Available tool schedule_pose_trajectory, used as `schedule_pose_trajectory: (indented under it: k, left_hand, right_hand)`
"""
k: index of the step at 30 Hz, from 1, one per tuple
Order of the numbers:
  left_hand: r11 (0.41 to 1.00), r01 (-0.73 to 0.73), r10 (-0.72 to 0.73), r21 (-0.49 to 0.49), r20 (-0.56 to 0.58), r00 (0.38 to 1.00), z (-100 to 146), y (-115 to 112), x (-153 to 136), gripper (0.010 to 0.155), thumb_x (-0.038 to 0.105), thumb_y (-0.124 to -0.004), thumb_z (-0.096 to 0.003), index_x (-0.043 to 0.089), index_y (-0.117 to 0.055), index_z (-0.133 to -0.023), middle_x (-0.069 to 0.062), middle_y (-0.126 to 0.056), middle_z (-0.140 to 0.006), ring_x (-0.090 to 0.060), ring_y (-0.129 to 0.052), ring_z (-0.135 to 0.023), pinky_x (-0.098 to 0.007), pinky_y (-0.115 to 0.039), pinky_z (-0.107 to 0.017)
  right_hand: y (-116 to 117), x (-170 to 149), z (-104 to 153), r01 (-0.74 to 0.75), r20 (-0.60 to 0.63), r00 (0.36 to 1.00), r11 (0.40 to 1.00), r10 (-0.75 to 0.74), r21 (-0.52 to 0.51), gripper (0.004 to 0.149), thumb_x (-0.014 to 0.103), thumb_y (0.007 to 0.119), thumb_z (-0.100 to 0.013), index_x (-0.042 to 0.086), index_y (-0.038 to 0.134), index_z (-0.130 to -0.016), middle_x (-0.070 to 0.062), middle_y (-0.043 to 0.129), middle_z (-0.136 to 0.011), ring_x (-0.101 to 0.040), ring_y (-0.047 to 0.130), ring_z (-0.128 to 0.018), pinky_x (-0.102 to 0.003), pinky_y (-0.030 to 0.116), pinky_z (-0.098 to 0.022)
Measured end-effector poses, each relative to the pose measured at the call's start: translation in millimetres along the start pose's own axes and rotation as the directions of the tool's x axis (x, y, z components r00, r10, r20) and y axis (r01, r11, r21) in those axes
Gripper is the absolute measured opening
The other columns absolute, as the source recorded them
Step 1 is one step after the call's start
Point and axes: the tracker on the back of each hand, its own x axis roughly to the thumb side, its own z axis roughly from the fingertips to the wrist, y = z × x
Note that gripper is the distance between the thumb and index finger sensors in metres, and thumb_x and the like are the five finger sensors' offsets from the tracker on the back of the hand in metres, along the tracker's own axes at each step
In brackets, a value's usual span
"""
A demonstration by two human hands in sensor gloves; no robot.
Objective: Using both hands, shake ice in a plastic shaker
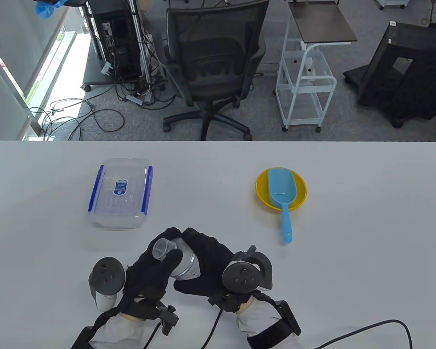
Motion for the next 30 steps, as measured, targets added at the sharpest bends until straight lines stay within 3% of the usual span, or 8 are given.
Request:
schedule_pose_trajectory:
  k: [14,24,26,30]
  left_hand:
    - [0.997,-0.072,0.072,-0.008,0.025,0.997,-1.0,4.4,-10.9,0.080,0.077,-0.063,-0.0626,0.017,-0.060,-0.115,-0.029,-0.080,-0.101,-0.044,-0.090,-0.083,-0.054,-0.084,-0.061]
    - [0.993,-0.094,0.097,-0.071,0.045,0.994,-8.4,13.1,-5.5,0.081,0.077,-0.064,-0.0626,0.018,-0.057,-0.118,-0.028,-0.077,-0.105,-0.045,-0.087,-0.088,-0.055,-0.082,-0.064]
    - [0.993,-0.105,0.107,-0.053,0.048,0.993,-8.7,21.3,-3.4,0.081,0.076,-0.066,-0.0621,0.018,-0.057,-0.118,-0.028,-0.077,-0.106,-0.045,-0.086,-0.089,-0.056,-0.080,-0.064]
    - [0.999,0.046,-0.046,-0.012,0.018,0.999,-3.4,44.0,-3.1,0.083,0.075,-0.068,-0.0607,0.015,-0.059,-0.117,-0.029,-0.078,-0.105,-0.047,-0.087,-0.088,-0.059,-0.080,-0.063]
  right_hand:
    - [-1.7,-7.8,-1.7,0.093,-0.003,0.996,0.994,-0.093,0.061,0.112,0.064,0.099,-0.031,0.024,0.028,-0.108,-0.026,0.066,-0.097,-0.045,0.085,-0.076,-0.064,0.076,-0.058]
    - [-5.5,-9.2,-2.8,0.132,-0.001,0.991,0.990,-0.132,0.052,0.110,0.062,0.098,-0.033,0.030,0.023,-0.108,-0.025,0.061,-0.101,-0.046,0.081,-0.081,-0.065,0.072,-0.061]
    - [-9.2,-13.2,-1.5,0.161,-0.031,0.987,0.987,-0.160,0.023,0.109,0.063,0.096,-0.035,0.029,0.023,-0.108,-0.025,0.060,-0.102,-0.045,0.081,-0.081,-0.065,0.073,-0.060]
    - [-25.0,-28.9,4.3,0.199,-0.124,0.968,0.969,-0.217,-0.143,0.106,0.058,0.098,-0.035,0.031,0.026,-0.107,-0.025,0.056,-0.104,-0.049,0.077,-0.083,-0.067,0.070,-0.061]
